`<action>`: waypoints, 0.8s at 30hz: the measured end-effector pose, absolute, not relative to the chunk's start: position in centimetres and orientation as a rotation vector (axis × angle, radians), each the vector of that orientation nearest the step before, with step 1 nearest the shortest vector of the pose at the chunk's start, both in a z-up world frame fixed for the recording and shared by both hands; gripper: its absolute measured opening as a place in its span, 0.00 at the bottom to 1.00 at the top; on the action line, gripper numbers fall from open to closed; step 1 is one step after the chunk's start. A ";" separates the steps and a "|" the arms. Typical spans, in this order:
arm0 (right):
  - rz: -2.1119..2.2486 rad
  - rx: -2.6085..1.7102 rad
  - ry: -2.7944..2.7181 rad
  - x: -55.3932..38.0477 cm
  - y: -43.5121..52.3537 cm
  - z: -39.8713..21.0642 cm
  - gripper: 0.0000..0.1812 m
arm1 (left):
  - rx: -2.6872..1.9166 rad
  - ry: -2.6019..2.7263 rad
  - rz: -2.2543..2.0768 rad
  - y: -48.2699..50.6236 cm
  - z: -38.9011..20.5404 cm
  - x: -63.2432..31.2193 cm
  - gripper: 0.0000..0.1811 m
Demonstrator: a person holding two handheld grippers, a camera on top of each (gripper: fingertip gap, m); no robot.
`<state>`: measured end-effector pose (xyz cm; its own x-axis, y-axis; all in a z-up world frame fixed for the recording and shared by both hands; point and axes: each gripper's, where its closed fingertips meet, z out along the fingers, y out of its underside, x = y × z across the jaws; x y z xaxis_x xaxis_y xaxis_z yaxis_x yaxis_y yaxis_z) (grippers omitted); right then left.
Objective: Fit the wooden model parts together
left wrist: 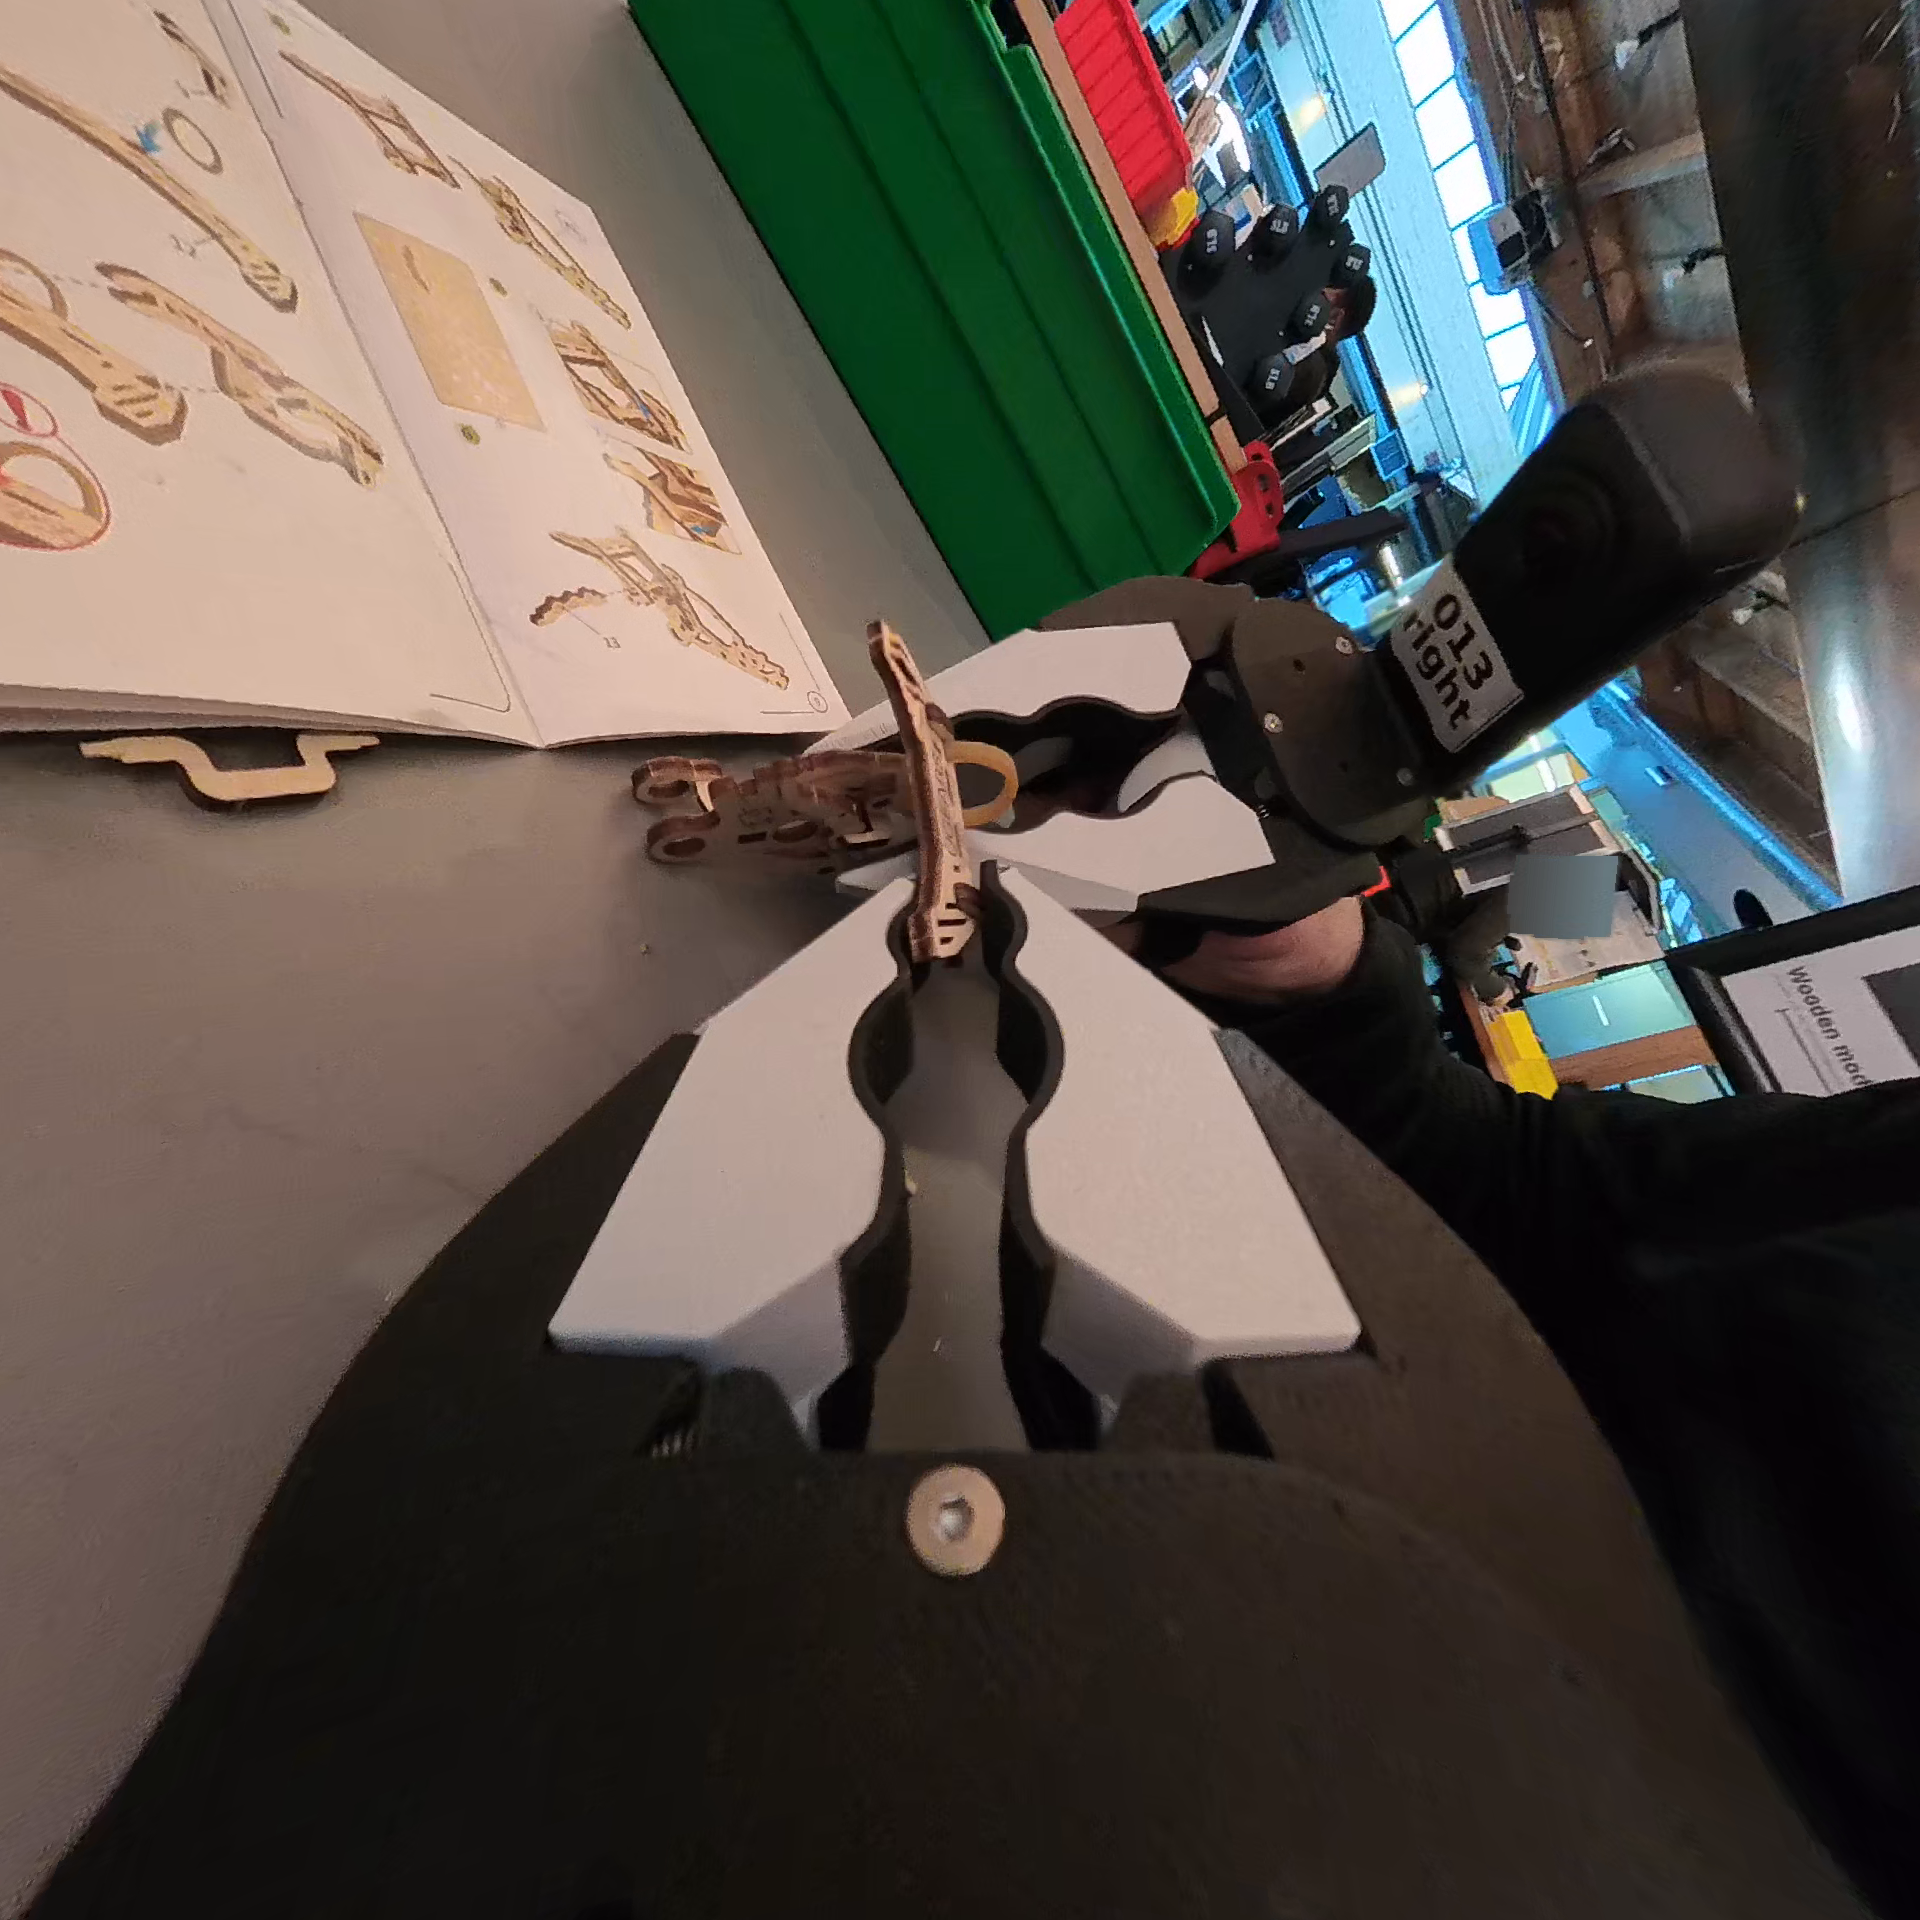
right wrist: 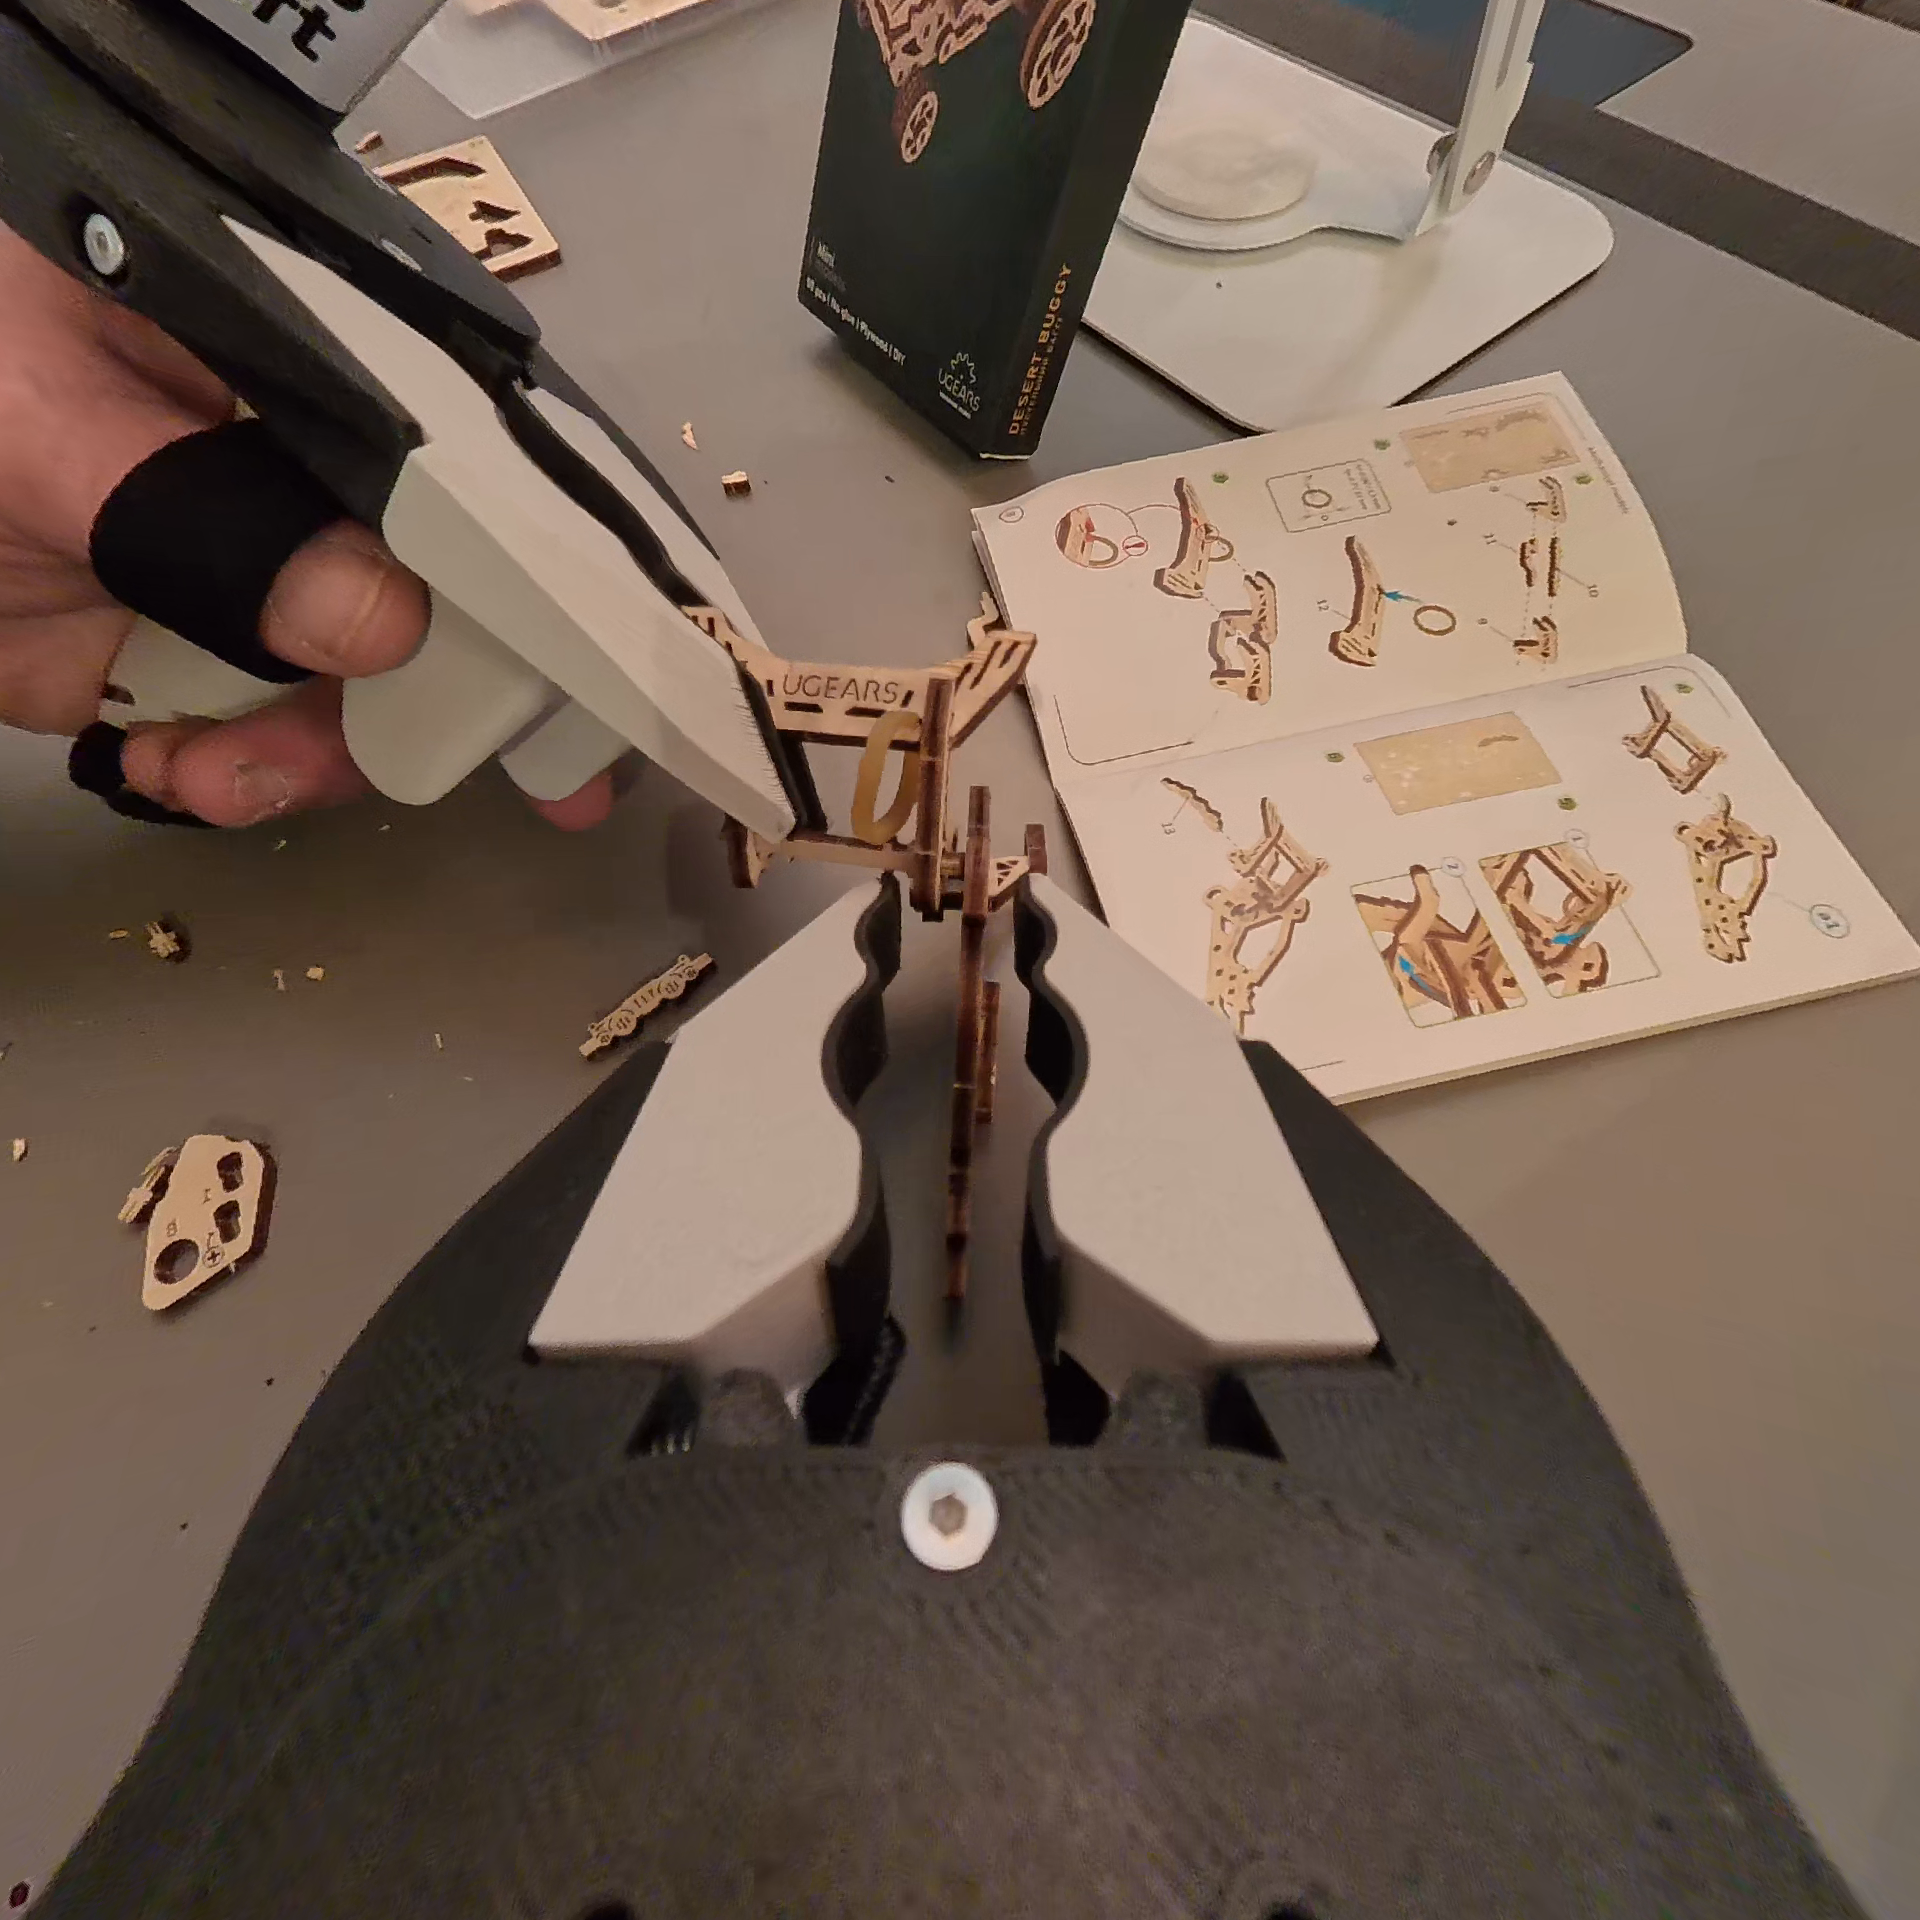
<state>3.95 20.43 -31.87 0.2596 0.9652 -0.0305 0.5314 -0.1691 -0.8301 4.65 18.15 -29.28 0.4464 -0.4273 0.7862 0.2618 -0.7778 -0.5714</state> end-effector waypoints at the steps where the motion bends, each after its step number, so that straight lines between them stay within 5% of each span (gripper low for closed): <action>1: 0.765 -1.809 -1.365 4.0 20.4 -31.8 0.11 | -2.055 0.132 -1.375 18.1 -29.3 4.6 0.03; 24: 0.781 -1.771 -1.413 3.8 19.8 -31.8 0.13 | -2.050 -0.004 -1.467 18.2 -29.4 4.9 0.04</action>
